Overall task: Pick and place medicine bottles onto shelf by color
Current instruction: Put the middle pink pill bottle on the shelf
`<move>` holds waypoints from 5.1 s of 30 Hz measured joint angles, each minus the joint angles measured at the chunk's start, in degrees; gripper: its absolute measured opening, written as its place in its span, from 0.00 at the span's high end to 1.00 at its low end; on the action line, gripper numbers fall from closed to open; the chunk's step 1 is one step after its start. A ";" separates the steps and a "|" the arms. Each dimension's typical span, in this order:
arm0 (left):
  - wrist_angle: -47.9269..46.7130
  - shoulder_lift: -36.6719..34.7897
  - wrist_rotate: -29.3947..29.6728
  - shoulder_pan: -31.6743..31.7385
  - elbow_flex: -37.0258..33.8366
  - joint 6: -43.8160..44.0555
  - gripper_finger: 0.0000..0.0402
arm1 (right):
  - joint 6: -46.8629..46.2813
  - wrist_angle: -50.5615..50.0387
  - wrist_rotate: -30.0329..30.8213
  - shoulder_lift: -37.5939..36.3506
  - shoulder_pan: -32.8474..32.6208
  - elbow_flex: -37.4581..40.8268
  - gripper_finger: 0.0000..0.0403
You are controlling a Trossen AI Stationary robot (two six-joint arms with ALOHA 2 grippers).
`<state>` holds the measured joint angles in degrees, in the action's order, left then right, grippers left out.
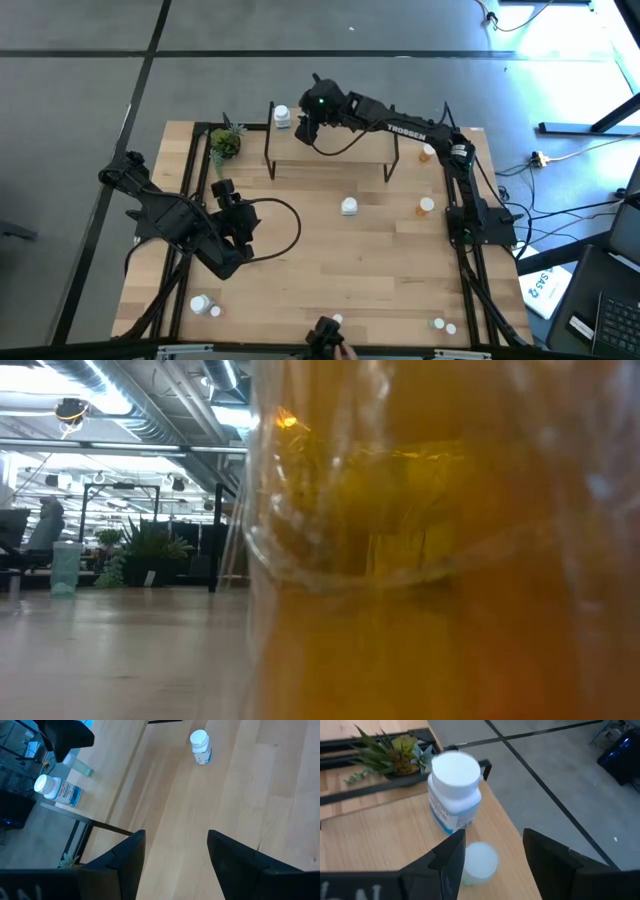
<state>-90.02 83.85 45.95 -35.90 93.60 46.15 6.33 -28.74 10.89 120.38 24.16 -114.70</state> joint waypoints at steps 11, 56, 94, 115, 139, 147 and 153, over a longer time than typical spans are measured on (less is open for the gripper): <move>0.00 0.00 -0.22 -0.31 0.00 0.25 0.48 | 3.45 -12.25 0.15 0.00 -2.63 -10.08 0.50; 8.29 0.04 4.18 -9.68 -16.77 13.29 0.48 | -13.87 -61.21 13.26 -14.66 -41.18 -18.07 0.50; 51.10 -1.40 -27.46 14.97 -20.28 -43.25 0.48 | -63.98 -61.17 21.35 -37.48 -58.03 23.74 0.50; 49.05 -1.40 -31.33 14.15 -20.27 -38.69 0.48 | -68.67 -50.32 10.08 -39.52 -57.44 37.66 0.50; 45.65 -1.38 -29.07 1.68 -20.26 -26.44 0.48 | -30.14 -17.18 1.56 -25.02 -59.33 37.64 0.50; 45.64 -1.38 -26.46 -0.72 -20.26 -25.46 0.48 | -22.33 -4.97 -3.10 -19.22 -59.34 37.62 0.50; 45.51 -1.38 -26.47 -1.08 -20.26 -25.49 0.48 | -21.59 -0.50 -3.06 -15.90 -59.32 37.62 0.50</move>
<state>-44.51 82.48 19.49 -36.98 73.34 20.67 -15.27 -29.24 7.83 104.48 -35.16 -77.08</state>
